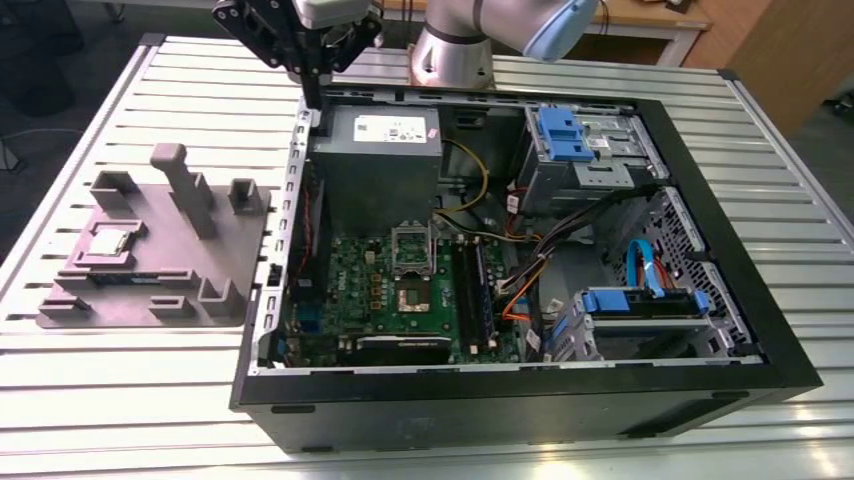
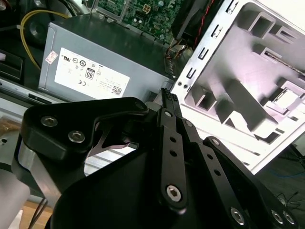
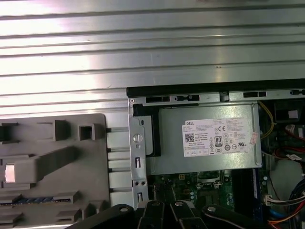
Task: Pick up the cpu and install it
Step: 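Reach for the cpu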
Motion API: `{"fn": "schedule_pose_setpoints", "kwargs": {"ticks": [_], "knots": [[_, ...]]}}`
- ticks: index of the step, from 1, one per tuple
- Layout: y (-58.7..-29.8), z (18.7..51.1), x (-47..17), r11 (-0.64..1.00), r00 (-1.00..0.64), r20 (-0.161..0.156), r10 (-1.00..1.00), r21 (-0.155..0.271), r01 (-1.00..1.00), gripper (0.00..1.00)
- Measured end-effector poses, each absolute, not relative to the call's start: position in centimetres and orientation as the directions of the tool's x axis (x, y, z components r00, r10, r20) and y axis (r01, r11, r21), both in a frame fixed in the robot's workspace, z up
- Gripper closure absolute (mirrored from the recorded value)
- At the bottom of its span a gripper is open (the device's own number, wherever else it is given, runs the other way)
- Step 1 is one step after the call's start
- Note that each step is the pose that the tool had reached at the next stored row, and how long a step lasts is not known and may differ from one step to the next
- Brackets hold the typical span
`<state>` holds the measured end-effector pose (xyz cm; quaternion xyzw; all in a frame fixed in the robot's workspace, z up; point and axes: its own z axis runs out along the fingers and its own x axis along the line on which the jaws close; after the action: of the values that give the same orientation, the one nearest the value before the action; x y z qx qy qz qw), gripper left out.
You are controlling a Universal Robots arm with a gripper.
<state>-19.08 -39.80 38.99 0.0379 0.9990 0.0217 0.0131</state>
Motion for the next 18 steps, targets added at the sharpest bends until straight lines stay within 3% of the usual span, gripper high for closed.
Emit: {"fn": "schedule_pose_setpoints", "kwargs": {"ticks": [18], "knots": [[-39.8,39.0,-20.6,0.996,-0.997,-0.024,0.076,0.044,0.075,0.90]]}}
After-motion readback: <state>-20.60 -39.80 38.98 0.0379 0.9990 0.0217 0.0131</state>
